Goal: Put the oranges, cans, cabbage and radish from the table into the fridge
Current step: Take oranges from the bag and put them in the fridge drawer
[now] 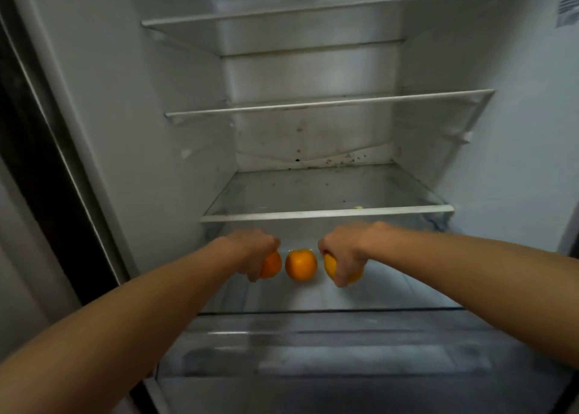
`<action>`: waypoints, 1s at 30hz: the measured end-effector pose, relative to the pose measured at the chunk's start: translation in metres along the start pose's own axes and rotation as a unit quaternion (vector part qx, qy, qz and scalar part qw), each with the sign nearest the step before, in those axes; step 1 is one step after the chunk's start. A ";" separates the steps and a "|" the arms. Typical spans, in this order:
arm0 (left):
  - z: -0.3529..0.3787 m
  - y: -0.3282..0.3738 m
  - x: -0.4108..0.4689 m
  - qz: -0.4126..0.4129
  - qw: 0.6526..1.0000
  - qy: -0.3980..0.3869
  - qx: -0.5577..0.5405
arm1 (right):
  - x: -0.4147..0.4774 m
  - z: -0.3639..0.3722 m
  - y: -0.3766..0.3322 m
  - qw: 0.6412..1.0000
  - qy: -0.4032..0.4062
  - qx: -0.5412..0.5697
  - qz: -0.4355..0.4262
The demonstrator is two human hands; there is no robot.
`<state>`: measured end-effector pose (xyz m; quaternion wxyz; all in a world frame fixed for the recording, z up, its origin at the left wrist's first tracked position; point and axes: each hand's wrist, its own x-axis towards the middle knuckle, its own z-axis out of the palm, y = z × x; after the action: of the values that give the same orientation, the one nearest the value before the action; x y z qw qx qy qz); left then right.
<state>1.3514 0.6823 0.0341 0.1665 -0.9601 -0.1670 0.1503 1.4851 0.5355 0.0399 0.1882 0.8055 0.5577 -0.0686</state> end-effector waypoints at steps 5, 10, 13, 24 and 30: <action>0.003 0.003 0.034 0.020 0.997 -0.073 -0.030 | 0.033 0.011 -0.002 1.000 -0.017 0.004 -0.007; 0.010 -0.004 0.051 0.017 0.994 -0.093 -0.054 | 0.040 0.018 0.003 1.000 -0.009 0.015 -0.020; 0.008 -0.011 0.053 0.000 0.995 -0.087 -0.039 | 0.037 0.017 0.009 0.999 0.001 0.031 -0.017; -0.003 -0.009 0.028 -0.038 0.998 -0.041 -0.012 | -0.010 0.001 0.018 0.998 0.033 0.048 0.025; -0.020 0.008 -0.021 -0.052 0.995 0.079 -0.015 | -0.056 -0.006 0.003 0.988 0.153 -0.014 0.029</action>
<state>1.3414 0.6625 0.0540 0.1719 -0.9614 -0.2055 0.0626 1.4665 0.4878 0.0646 0.1141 0.8194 0.5575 0.0689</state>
